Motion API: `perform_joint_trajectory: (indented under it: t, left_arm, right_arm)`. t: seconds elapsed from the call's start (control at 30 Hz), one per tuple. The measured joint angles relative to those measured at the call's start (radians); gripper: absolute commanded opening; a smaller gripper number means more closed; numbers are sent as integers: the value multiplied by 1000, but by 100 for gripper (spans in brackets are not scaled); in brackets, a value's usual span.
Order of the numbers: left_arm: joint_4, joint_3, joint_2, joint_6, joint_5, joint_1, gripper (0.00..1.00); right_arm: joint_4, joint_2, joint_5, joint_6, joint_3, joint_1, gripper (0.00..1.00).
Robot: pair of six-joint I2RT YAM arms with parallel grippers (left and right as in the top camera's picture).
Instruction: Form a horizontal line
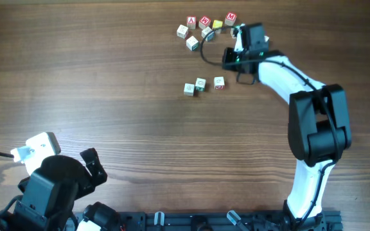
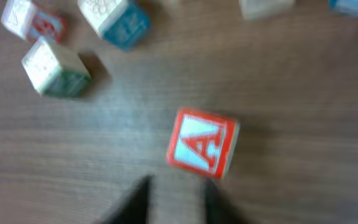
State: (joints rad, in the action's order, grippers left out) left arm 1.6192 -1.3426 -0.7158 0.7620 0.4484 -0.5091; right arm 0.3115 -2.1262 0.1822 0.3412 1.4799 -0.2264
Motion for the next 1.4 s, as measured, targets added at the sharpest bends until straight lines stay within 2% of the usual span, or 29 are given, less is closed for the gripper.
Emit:
perform_joint_trajectory:
  t: [0.03, 0.17, 0.23, 0.3, 0.4, 0.6, 0.73, 1.1, 1.2, 1.3, 1.37, 1.4]
  left_arm:
    - [0, 0, 0, 0, 0, 0, 100]
    - [0, 0, 0, 0, 0, 0, 100]
    - [0, 0, 0, 0, 0, 0, 100]
    - [0, 0, 0, 0, 0, 0, 100]
    - [0, 0, 0, 0, 0, 0, 100]
    - [0, 0, 0, 0, 0, 0, 100]
    - [0, 0, 0, 0, 0, 0, 100]
    - [0, 0, 0, 0, 0, 0, 100]
    - [0, 0, 0, 0, 0, 0, 100]
    - [0, 0, 0, 0, 0, 0, 100]
    - [0, 0, 0, 0, 0, 0, 100]
    - [0, 0, 0, 0, 0, 0, 100]
  right_arm:
    - [36, 0, 0, -10, 34, 0, 66]
    - [158, 2, 6, -21, 62, -28, 67]
    - [209, 2, 17, -21, 62, -51, 76]
    - [239, 2, 24, -23, 62, -87, 78]
    - [242, 3, 16, 34, 62, -159, 79]
    - [206, 14, -43, 97, 62, -214, 84]
    - [189, 18, -106, 122, 62, -242, 69]
    - [176, 5, -191, 220, 62, -274, 39]
    - [192, -6, -192, 239, 62, -274, 36]
    - [248, -6, -192, 257, 62, -274, 29]
    - [262, -6, -191, 267, 62, -274, 29]
    - [262, -6, -191, 269, 62, -274, 37]
